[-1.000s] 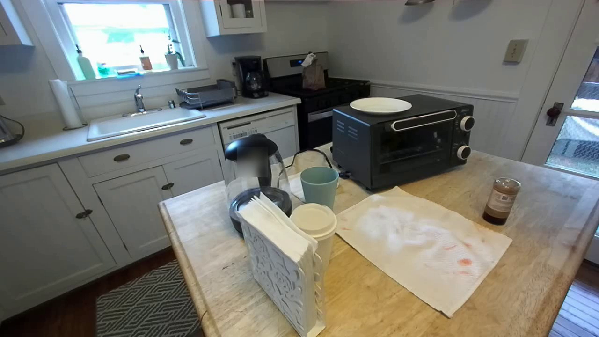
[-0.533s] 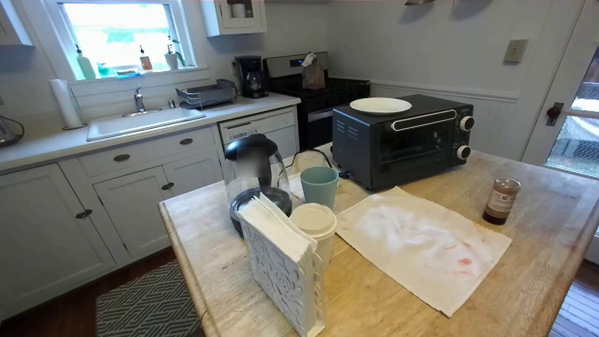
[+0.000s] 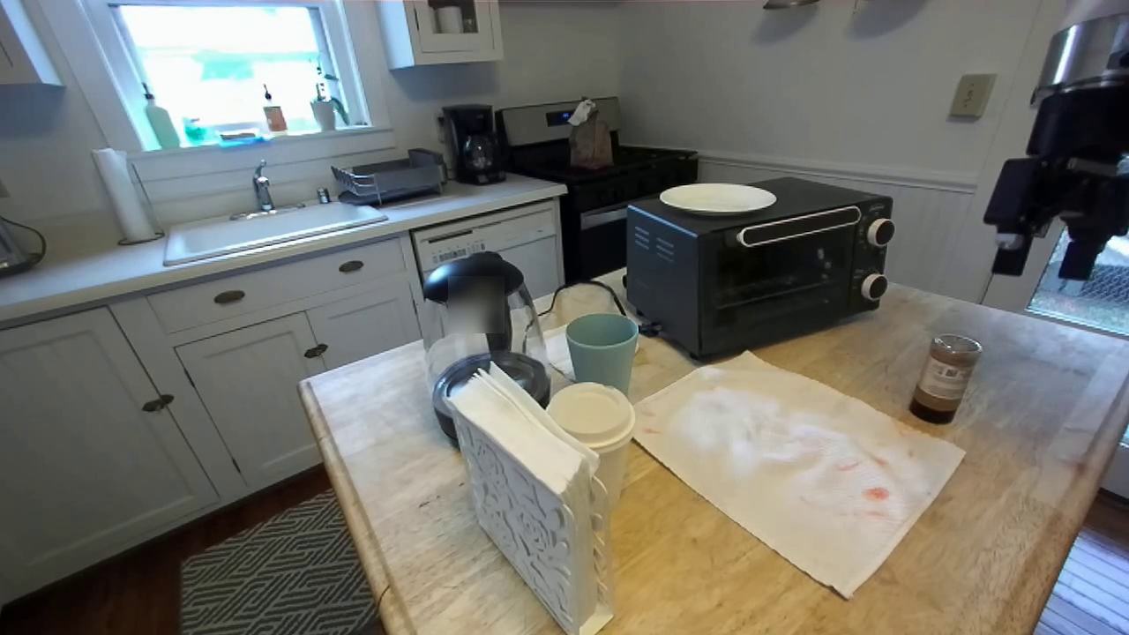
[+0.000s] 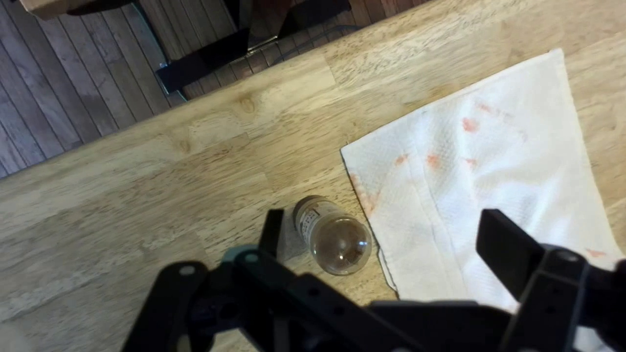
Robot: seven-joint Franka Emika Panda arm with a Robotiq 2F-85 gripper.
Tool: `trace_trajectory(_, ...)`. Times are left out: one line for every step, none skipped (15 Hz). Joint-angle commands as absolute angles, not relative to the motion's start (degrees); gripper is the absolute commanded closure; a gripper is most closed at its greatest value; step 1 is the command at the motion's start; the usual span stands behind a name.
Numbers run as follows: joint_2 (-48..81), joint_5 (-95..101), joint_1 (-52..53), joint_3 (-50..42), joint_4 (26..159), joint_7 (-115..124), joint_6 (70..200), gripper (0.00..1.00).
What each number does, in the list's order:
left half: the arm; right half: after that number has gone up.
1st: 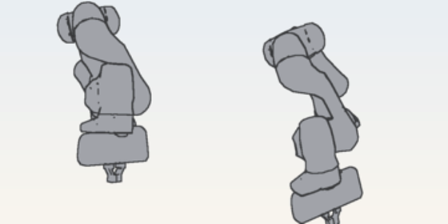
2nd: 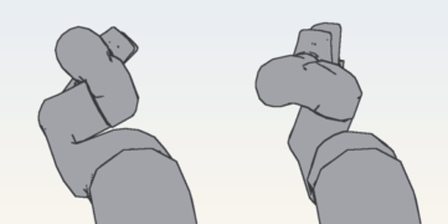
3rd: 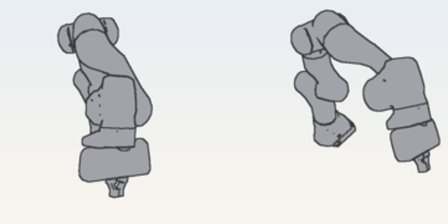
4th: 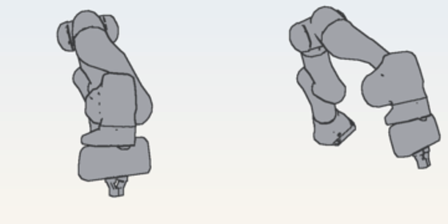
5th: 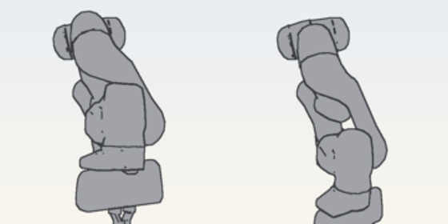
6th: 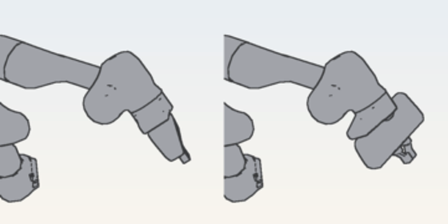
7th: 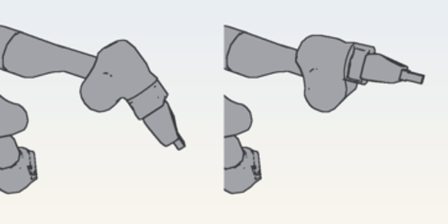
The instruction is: Pick up the spice upside placed spice bottle and place it upright on top of the microwave
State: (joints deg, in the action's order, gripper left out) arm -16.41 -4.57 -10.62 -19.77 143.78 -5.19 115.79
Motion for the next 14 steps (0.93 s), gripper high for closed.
trace_trajectory(-8.28,-4.67,-12.19,-17.48,141.73,-0.12,119.02,0.00)
trace_trajectory(-6.76,-4.46,-12.33,-17.34,141.33,0.70,118.97,0.00)
trace_trajectory(-5.51,-3.94,-12.64,-17.12,141.17,1.83,119.57,0.00)
trace_trajectory(-4.27,-3.90,-12.84,-17.06,140.95,2.50,120.04,0.00)
trace_trajectory(-3.12,-4.20,-12.96,-17.00,140.79,3.47,121.26,0.00)
trace_trajectory(-1.94,-4.43,-13.02,-16.92,140.59,4.12,122.14,0.00)
trace_trajectory(-0.51,-5.54,-13.03,-16.96,140.06,4.05,122.60,0.00)
trace_trajectory(0.44,-6.46,-13.04,-16.96,139.90,4.19,123.02,0.00)
trace_trajectory(1.42,-7.66,-13.01,-16.96,139.54,3.70,123.08,0.00)
trace_trajectory(2.14,-9.13,-13.01,-16.92,139.23,3.15,122.97,0.00)
trace_trajectory(2.67,-10.16,-13.04,-16.85,138.91,2.69,122.63,0.00)
trace_trajectory(3.17,-11.26,-13.03,-16.69,138.60,2.07,122.16,0.00)
trace_trajectory(3.35,-12.07,-13.07,-16.57,138.57,2.11,122.47,0.00)
trace_trajectory(3.76,-12.88,-13.10,-16.44,138.37,2.03,122.52,0.00)
